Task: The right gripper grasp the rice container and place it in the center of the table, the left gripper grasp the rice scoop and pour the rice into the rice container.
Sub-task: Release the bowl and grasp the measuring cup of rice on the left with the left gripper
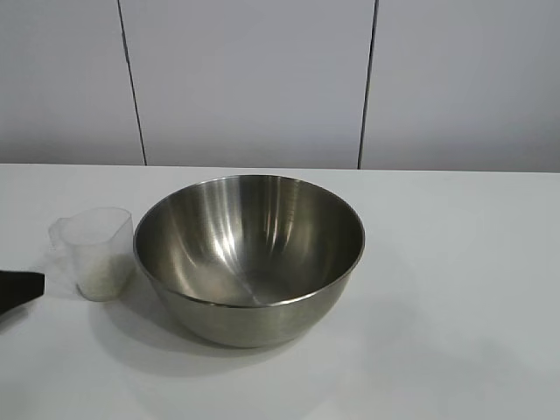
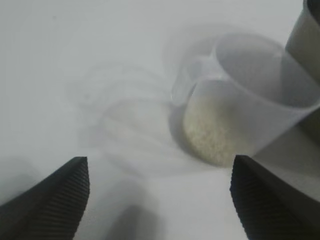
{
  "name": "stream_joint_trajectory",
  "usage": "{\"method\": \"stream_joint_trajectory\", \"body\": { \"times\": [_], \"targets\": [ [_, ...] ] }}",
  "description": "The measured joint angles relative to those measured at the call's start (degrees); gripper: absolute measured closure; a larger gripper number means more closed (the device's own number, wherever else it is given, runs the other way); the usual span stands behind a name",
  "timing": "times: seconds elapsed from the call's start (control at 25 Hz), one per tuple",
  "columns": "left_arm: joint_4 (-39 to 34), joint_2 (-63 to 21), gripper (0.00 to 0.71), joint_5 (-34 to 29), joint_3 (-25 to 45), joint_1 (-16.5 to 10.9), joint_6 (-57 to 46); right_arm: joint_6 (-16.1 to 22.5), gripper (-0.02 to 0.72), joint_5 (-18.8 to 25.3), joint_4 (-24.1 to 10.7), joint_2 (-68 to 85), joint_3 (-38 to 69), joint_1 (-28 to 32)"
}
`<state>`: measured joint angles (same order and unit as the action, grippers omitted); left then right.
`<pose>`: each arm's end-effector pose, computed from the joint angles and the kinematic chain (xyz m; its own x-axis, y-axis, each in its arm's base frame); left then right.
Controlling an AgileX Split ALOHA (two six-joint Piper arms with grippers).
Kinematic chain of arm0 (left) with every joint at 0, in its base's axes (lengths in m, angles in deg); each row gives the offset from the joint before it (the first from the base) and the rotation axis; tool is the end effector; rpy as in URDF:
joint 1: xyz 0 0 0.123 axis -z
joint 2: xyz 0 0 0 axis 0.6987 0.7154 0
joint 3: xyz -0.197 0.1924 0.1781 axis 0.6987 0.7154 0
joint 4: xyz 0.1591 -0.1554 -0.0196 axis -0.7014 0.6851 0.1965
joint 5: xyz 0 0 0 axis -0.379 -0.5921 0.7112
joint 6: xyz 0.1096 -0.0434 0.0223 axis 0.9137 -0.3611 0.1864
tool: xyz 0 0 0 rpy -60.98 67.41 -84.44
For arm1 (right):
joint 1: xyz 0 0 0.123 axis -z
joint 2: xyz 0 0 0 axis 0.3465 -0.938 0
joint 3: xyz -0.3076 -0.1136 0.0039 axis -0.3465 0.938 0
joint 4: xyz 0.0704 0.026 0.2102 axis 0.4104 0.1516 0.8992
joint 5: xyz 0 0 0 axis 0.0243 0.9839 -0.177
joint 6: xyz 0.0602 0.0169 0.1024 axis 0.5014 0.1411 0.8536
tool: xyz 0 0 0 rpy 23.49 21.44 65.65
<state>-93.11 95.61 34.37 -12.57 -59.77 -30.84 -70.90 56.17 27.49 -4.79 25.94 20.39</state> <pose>0.2939 -0.0014 0.1020 -0.4535 0.1253 -0.8824 0.4817 0.8675 -0.1244 -0.0494 0.0068 0.2391 -0.4753 -0.0672 -0.8773 -0.0797 0.9963 -0.0332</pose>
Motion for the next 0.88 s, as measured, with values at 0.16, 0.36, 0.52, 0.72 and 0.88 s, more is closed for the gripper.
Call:
{"method": "stream_joint_trajectory", "body": {
  "times": [0.16, 0.36, 0.52, 0.72, 0.88],
  "targets": [
    [0.65, 0.84, 0.151, 0.0, -0.4, 0.53, 7.67, 0.0, 0.209, 0.0, 0.0, 0.0, 0.0, 0.0],
    [2.76, 0.84, 0.188, 0.07, -1.44, 2.49, 10.69, 0.0, 0.209, 0.0, 0.0, 0.0, 0.0, 0.0],
    [4.26, 0.84, 0.196, 0.01, -2.6, 2.76, 11.36, 0.0, 0.209, 0.0, 0.0, 0.0, 0.0, 0.0],
    [4.07, 0.84, 0.198, 0.01, -5.47, 2.76, 10.93, 0.0, 0.209, 0.0, 0.0, 0.0, 0.0, 0.0],
    [3.97, 0.84, 0.198, 0.01, -7.28, 2.76, 10.12, 0.0, 0.209, 0.0, 0.0, 0.0, 0.0, 0.0]
  ]
}}
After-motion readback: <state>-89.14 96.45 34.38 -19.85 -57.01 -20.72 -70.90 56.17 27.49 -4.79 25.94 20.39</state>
